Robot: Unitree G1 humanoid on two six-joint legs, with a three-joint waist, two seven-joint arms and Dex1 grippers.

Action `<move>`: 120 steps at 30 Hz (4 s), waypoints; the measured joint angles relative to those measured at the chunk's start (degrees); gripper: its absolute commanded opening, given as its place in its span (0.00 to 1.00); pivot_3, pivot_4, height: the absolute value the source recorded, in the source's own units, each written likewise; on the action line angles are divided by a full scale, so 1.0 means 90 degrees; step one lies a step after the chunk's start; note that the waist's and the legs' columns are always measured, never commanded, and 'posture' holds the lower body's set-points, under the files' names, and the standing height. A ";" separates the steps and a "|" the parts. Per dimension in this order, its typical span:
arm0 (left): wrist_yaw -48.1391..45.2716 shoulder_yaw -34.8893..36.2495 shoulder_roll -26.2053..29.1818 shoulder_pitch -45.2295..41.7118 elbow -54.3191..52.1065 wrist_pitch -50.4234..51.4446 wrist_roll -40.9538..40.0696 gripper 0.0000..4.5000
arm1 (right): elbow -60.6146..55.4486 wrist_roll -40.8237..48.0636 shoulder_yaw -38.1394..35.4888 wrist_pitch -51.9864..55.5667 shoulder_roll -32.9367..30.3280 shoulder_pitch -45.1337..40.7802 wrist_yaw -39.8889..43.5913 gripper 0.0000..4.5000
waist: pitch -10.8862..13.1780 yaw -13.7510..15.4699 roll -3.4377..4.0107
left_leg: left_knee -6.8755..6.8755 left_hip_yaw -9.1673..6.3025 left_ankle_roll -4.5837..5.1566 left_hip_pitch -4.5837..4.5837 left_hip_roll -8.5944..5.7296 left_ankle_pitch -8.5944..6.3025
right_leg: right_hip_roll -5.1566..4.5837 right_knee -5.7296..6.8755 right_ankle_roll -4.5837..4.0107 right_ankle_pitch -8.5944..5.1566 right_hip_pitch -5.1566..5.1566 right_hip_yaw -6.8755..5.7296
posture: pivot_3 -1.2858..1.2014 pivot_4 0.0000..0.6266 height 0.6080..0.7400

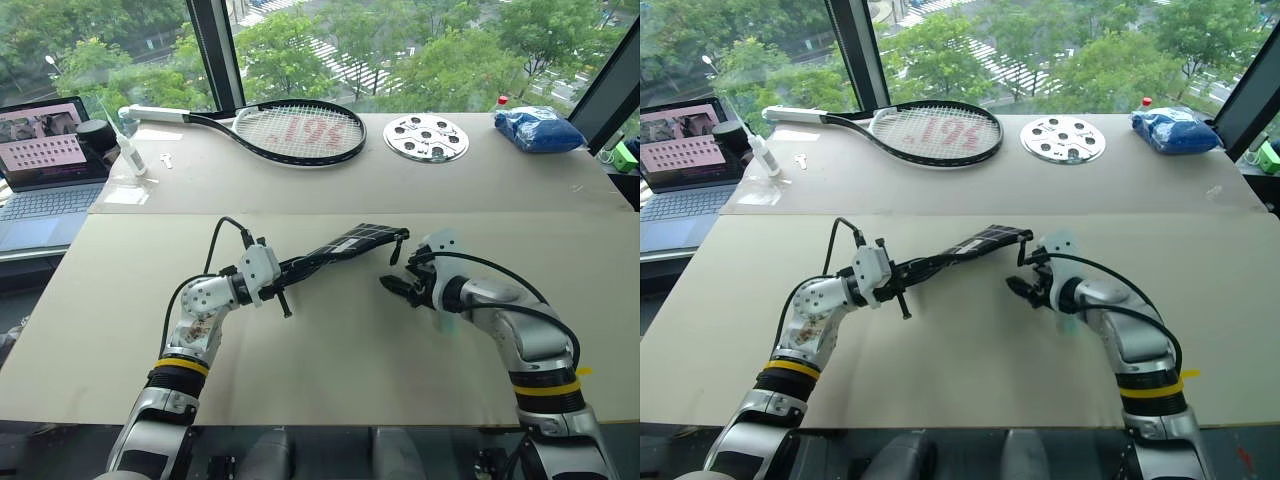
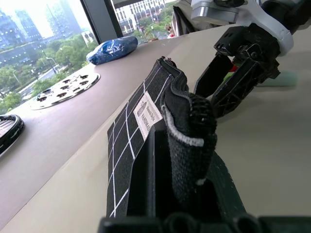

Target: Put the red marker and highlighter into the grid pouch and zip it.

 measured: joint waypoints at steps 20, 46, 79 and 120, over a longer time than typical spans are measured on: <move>0.0006 0.0001 -0.0025 0.0006 -0.0003 0.0085 -0.0003 0.00 | 0.0408 -0.0094 0.0061 -0.0219 0.0469 -0.0614 -0.0106 0.43 | 0.0000 -0.0013 0.0000 | 0.0000 0.0000 -0.0001 0.0000 0.0000 0.0001 | 0.0000 0.0000 0.0000 0.0000 -0.0001 0.0000 | 0.52 0.24 1.00; 0.0016 -0.0002 -0.0060 0.0007 -0.0001 0.0082 -0.0003 0.00 | 0.1347 -0.0432 -0.0022 -0.0983 -0.0592 -0.1075 0.0334 0.00 | 0.0000 -0.0018 0.0000 | -0.0001 0.0001 0.0000 0.0000 0.0000 0.0000 | 0.0000 -0.0003 0.0000 0.0000 -0.0001 0.0000 | 0.52 0.24 1.00; -0.0017 0.0035 0.0008 0.0029 -0.0001 0.0083 -0.0006 0.00 | -0.0717 0.0645 0.0680 0.0079 -0.0277 -0.0634 0.1211 0.00 | 0.0000 0.0001 0.0000 | 0.0000 0.0000 0.0000 -0.0002 0.0000 0.0000 | 0.0000 -0.0005 0.0001 0.0001 -0.0001 -0.0001 | 0.52 0.24 1.00; -0.0222 0.0037 -0.0016 0.0077 -0.0360 0.0305 -0.0273 0.00 | -0.0953 0.1998 -0.1904 -0.0203 -0.2893 0.0342 0.2821 0.63 | 0.0002 0.0178 -0.0004 | 0.0000 0.0002 0.0011 -0.0005 0.0000 -0.0006 | 0.0000 -0.0022 0.0004 0.0001 0.0014 -0.0006 | 0.52 0.24 1.00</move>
